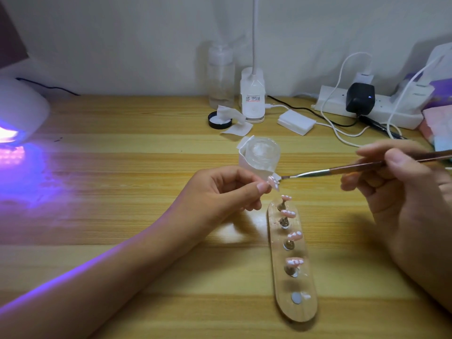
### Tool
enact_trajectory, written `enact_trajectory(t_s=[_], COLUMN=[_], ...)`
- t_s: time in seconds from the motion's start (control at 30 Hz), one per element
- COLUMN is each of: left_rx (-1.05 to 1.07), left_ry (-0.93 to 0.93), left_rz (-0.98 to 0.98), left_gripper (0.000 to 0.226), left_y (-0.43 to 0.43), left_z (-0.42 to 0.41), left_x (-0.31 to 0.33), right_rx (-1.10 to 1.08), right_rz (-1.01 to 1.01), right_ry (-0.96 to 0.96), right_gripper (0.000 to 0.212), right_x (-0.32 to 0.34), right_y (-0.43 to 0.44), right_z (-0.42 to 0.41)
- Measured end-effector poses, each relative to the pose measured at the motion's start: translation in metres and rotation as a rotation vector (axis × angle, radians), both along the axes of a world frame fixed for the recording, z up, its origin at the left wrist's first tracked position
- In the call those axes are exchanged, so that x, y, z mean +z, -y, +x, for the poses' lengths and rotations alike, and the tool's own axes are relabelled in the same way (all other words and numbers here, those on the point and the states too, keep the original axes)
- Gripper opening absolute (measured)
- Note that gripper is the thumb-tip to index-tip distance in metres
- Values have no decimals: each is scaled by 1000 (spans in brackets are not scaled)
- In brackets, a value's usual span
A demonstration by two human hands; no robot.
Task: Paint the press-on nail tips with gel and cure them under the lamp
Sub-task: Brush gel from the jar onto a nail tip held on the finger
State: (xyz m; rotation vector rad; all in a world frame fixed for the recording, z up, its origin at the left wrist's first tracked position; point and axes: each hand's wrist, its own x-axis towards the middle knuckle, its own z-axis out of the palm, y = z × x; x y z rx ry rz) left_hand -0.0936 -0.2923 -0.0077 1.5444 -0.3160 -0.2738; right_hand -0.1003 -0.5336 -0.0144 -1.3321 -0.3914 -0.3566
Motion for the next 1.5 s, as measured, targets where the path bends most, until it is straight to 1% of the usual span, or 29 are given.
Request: enact_trajectory(t_s=[0.07, 0.2, 0.37, 0.5, 0.57, 0.67, 0.77, 0.83, 0.97, 1.03, 1.13, 1.2, 1.4, 1.5], left_rx=[11, 5, -5, -3, -2, 17, 34, 17, -22, -28, -27, -29, -61, -72], left_ry=[-5, -8, -3, -16, -19, -24, -47, -43, -33, -16, 15, 24, 38, 41], left_rz=[1, 5, 18, 20, 21, 20, -21, -48, -68, -59, -62, -54, -35, -51], left_gripper=[26, 20, 20, 13, 15, 22, 21, 19, 16, 12, 8, 10, 12, 8], left_y=[0, 0, 0, 0, 0, 1, 0, 0, -1, -1, 1, 1, 0, -1], left_z=[0, -1, -1, -1, -1, -1, 1, 2, 2, 1, 0, 1, 1, 1], left_x=[1, 2, 1, 1, 1, 1, 0, 0, 0, 0, -1, -2, -2, -1], right_rx=[-30, -27, -21, -3, 2, -7, 26, 48, 32, 16, 9, 9, -2, -47], right_rz=[-15, -61, -83, -105, -110, -115, -138, -111, 6, 29, 25, 14, -21, -38], right_ry=[18, 51, 47, 54, 59, 45, 13, 3, -42, -77, -123, -138, -133, -128], right_gripper=[17, 19, 19, 19, 18, 28, 24, 17, 20, 23, 26, 26, 26, 26], right_x=[0, -1, 2, 2, 2, 0, -2, -1, 1, 1, 0, 1, 2, 1], right_y=[0, -3, -6, -7, -6, -4, -4, -4, -4, -3, -5, -6, -8, -8], right_z=[1, -1, -3, -5, -5, -5, -6, -6, -1, 1, 1, 0, -3, -3])
